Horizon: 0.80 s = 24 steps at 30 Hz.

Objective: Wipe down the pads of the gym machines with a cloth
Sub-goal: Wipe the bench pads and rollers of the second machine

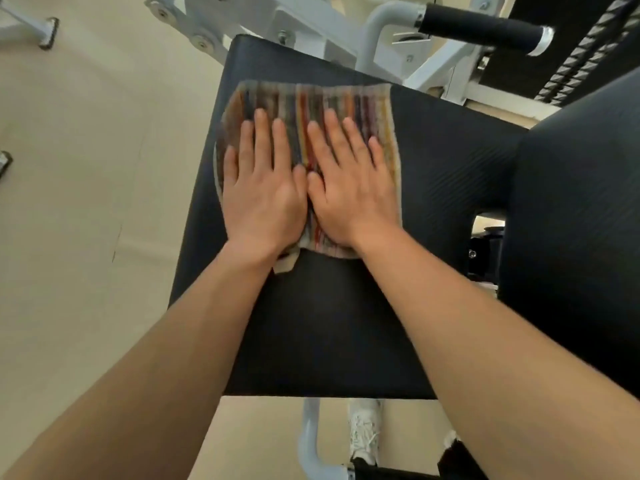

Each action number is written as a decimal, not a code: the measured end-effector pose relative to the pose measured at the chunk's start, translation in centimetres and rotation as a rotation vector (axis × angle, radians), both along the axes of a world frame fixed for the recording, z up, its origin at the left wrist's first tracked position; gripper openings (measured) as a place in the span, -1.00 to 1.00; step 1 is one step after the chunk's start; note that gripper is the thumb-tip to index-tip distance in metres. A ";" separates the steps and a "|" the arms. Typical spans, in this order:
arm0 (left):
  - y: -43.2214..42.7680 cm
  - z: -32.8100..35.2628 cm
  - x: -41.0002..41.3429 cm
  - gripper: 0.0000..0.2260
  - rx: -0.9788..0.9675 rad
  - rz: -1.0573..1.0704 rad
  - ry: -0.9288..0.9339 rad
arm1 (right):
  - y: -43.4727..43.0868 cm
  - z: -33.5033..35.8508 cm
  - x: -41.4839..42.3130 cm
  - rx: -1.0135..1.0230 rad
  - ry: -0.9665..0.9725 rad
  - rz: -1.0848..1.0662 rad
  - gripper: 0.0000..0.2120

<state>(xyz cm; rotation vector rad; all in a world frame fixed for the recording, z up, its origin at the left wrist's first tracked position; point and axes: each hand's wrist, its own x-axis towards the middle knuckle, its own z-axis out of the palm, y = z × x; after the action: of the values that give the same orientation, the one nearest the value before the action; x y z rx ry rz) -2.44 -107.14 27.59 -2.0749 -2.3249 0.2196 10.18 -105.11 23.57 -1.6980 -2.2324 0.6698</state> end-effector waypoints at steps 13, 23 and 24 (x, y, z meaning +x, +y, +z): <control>-17.2 -0.3 1.9 -0.41 -0.245 -0.435 0.007 | -21.1 -1.5 4.4 -0.161 -0.086 -0.247 -0.34; -9.6 -2.4 6.3 -0.44 -0.128 -0.373 -0.048 | -11.2 -3.1 7.9 -0.169 -0.072 -0.271 -0.41; -7.4 -2.6 7.4 -0.44 -0.111 -0.343 -0.066 | -9.4 -3.2 8.4 -0.177 -0.065 -0.298 -0.41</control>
<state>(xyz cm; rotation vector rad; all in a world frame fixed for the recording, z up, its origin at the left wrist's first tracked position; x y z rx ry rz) 4.92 -114.53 24.97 -2.5247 -1.9823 0.2809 18.53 -114.51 20.39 -2.1102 -1.9483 0.7652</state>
